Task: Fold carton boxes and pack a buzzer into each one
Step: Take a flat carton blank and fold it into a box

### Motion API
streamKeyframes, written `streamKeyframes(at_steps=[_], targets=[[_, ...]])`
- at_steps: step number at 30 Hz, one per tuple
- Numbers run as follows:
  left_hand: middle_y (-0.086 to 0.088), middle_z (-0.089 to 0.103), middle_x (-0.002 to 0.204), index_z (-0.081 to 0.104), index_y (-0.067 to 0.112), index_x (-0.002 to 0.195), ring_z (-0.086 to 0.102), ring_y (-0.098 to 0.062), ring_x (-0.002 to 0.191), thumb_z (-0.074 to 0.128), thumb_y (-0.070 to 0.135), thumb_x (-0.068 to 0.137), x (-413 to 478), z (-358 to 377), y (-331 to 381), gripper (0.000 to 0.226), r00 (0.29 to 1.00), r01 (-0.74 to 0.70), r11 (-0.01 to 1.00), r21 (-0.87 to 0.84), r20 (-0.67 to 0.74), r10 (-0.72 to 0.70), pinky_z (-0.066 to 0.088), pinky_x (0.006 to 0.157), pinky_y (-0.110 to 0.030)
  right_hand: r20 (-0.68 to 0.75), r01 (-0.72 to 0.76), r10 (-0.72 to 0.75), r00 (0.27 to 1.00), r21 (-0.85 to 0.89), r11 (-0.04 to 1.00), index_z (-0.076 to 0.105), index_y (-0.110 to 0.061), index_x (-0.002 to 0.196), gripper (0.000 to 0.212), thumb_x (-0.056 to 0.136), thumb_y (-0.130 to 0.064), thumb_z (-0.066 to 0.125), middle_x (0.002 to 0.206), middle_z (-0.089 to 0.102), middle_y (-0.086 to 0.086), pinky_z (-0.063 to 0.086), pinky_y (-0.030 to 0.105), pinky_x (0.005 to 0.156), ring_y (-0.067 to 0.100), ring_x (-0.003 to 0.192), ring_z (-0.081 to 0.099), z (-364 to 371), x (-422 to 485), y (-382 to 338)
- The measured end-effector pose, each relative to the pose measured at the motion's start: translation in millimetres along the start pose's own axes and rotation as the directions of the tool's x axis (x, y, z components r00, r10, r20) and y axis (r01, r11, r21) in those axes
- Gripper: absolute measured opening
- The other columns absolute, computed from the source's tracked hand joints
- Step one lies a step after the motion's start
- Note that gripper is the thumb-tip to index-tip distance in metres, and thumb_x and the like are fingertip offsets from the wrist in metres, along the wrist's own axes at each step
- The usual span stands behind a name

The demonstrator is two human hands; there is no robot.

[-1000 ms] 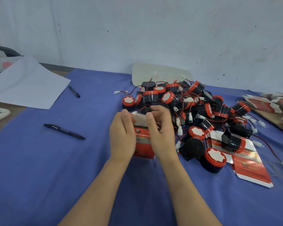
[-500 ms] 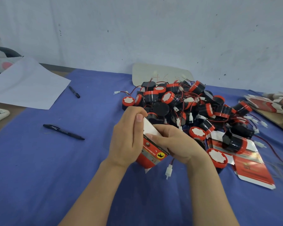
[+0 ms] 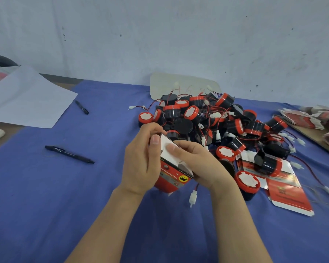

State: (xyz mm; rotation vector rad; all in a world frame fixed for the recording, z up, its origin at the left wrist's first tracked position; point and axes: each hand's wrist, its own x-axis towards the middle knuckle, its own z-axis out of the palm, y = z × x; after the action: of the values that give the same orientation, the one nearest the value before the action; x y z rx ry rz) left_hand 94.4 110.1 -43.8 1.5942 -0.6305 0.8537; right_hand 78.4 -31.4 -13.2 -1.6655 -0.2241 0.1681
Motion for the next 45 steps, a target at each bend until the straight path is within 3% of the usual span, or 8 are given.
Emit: streamKeyframes(at_steps=[14,20,23,26,30,36,40,45], targets=[[0.004,0.062,0.095,0.054,0.018,0.104,0.061,-0.015,0.084,0.027,0.046,0.099,-0.5,1.4,-3.9,0.039,0.998,0.018,1.0,-0.026,-0.061,-0.019,0.048,0.071,-0.021,-0.063,-0.021,0.033,0.997,0.186,0.982,0.078,-0.024,0.082,0.048,0.073,-0.062,0.05,0.084,0.074,0.002,0.056,0.022,0.066,0.012,0.074,0.069,-2.0,-0.8,-2.7],[0.011,0.059,0.095,0.055,0.036,0.092,0.057,0.0,0.084,0.026,0.044,0.097,9.1,2.5,1.3,0.03,0.919,0.258,0.959,-0.119,-0.274,-0.282,0.044,0.072,-0.013,-0.005,0.255,-0.262,0.965,0.256,0.932,0.05,-0.044,0.128,0.046,0.085,-0.054,0.058,0.128,0.062,-0.003,0.045,0.04,0.103,0.019,0.121,0.057,6.1,3.6,2.2],[0.005,0.067,0.086,0.062,0.026,0.086,0.064,-0.002,0.071,0.032,0.043,0.099,15.0,0.6,-3.2,0.036,0.731,0.57,0.753,-0.329,-0.215,-0.647,0.05,0.067,-0.026,-0.02,0.279,-0.278,0.96,0.041,0.959,0.046,-0.052,0.129,0.049,0.088,-0.033,0.066,0.124,0.062,-0.008,0.054,0.035,0.091,0.016,0.109,0.064,13.7,5.1,5.9],[0.0,0.073,0.083,0.065,0.021,0.095,0.07,-0.018,0.075,0.036,0.049,0.098,18.0,-3.2,-7.3,0.04,0.578,0.731,0.407,-0.547,0.18,-0.796,0.057,0.071,-0.036,-0.254,0.124,-0.108,0.961,0.047,0.991,0.058,-0.03,0.117,0.029,0.089,-0.033,0.064,0.111,0.067,0.003,0.059,0.039,0.081,0.02,0.092,0.07,17.6,9.0,4.9],[0.016,0.068,0.114,0.057,0.03,0.121,0.061,-0.007,0.11,0.041,0.014,0.094,17.4,0.9,-10.7,0.035,0.695,0.717,0.508,-0.478,0.421,-0.583,0.051,0.087,-0.024,-0.25,-0.095,0.313,0.916,0.624,0.776,0.063,-0.013,0.102,0.041,0.093,-0.052,0.05,0.085,0.074,0.009,0.06,0.033,0.06,0.023,0.07,0.072,3.2,11.3,6.9],[0.029,0.031,0.142,0.031,0.058,0.126,0.039,0.019,0.121,0.068,0.026,0.087,6.5,-5.6,-14.8,0.062,0.756,0.55,0.824,-0.136,0.501,-0.421,0.041,0.089,-0.005,-0.028,-0.104,0.236,0.971,0.844,0.526,0.057,-0.001,0.122,0.08,0.092,-0.069,0.026,0.118,0.066,0.021,0.061,0.039,0.073,0.035,0.112,0.062,-5.7,12.6,15.8],[0.012,0.054,0.13,0.044,0.031,0.136,0.059,-0.004,0.108,0.059,0.02,0.094,8.5,6.9,-12.4,0.046,0.842,0.539,0.832,-0.133,0.112,-0.528,0.049,0.083,-0.013,-0.032,-0.063,0.136,0.99,0.769,0.636,0.06,-0.012,0.126,0.08,0.087,-0.075,0.028,0.122,0.065,0.015,0.059,0.038,0.076,0.033,0.11,0.064,-0.1,17.9,13.6],[-0.002,0.063,0.117,0.055,0.017,0.123,0.061,-0.02,0.108,0.045,0.013,0.096,7.1,10.8,-15.1,0.029,0.616,0.739,0.585,-0.335,-0.017,-0.787,0.052,0.093,-0.037,-0.306,0.168,-0.123,0.944,0.123,0.978,0.06,-0.032,0.113,0.021,0.095,-0.04,0.054,0.103,0.07,-0.01,0.056,0.027,0.08,0.014,0.095,0.069,30.0,30.1,24.6]])
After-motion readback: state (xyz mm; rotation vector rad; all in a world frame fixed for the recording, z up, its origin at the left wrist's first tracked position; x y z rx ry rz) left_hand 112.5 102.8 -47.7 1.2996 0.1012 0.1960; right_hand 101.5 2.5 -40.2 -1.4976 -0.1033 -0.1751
